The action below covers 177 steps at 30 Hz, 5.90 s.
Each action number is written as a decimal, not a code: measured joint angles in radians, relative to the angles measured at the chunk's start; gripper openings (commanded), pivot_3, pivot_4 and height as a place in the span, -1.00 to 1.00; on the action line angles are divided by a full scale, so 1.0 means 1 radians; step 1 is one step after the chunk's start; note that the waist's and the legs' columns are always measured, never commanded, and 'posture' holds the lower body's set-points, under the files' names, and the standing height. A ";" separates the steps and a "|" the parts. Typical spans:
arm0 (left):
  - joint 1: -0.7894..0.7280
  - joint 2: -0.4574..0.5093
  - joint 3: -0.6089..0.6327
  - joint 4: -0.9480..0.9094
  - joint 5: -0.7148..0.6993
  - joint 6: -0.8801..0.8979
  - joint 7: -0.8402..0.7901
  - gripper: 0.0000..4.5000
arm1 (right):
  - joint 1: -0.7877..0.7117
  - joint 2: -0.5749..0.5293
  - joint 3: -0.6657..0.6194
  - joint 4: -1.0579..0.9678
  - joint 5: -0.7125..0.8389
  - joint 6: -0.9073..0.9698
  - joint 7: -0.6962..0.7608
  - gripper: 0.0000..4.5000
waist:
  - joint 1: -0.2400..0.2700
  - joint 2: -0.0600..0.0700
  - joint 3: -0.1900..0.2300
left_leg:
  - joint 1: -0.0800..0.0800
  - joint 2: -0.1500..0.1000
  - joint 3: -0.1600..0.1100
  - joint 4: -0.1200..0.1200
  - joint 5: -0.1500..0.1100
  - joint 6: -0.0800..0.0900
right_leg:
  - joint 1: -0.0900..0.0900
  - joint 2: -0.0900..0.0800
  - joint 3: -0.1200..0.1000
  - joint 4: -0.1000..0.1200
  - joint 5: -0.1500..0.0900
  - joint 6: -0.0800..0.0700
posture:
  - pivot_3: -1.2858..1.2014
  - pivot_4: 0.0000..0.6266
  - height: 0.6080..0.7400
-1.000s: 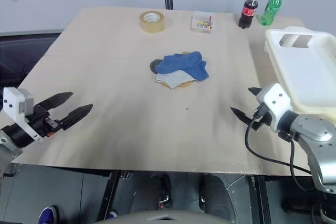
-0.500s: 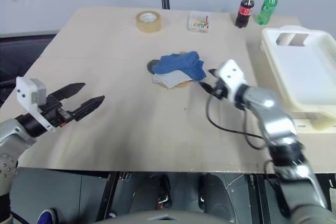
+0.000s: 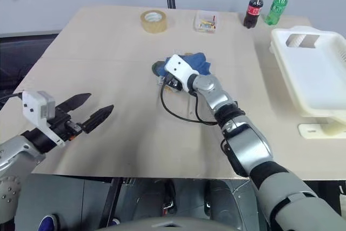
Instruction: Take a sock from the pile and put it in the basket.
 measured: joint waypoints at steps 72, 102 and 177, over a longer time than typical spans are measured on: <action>0.163 0.073 0.043 0.094 -0.020 -0.030 -0.218 1.00 | 0.481 -0.052 0.148 -0.983 0.139 0.701 0.448 -0.98 | -0.024 0.008 -0.106 | 0.002 0.001 -0.012 0.001 0.001 -0.010 | -0.002 0.001 -0.009 0.009 -0.004 -0.009 | 0.03 -1.00 1.00; -0.144 0.062 -0.567 0.484 0.451 -0.403 -0.356 -0.85 | 0.626 -0.372 0.083 -1.273 0.277 0.736 0.431 -0.17 | -0.013 0.005 -0.121 | 0.008 0.002 -0.013 0.000 0.001 -0.010 | 0.001 0.008 -0.004 0.009 -0.005 -0.010 | 0.03 -1.00 1.00; -0.130 -0.075 -0.388 0.384 0.207 -0.072 -0.212 -0.97 | 0.910 -0.489 -0.101 -1.574 0.251 0.812 0.202 0.00 | 0.031 0.020 -0.040 | 0.011 -0.004 -0.048 -0.008 -0.001 -0.016 | 0.013 0.000 -0.034 -0.002 -0.016 -0.021 | 0.03 -0.52 1.00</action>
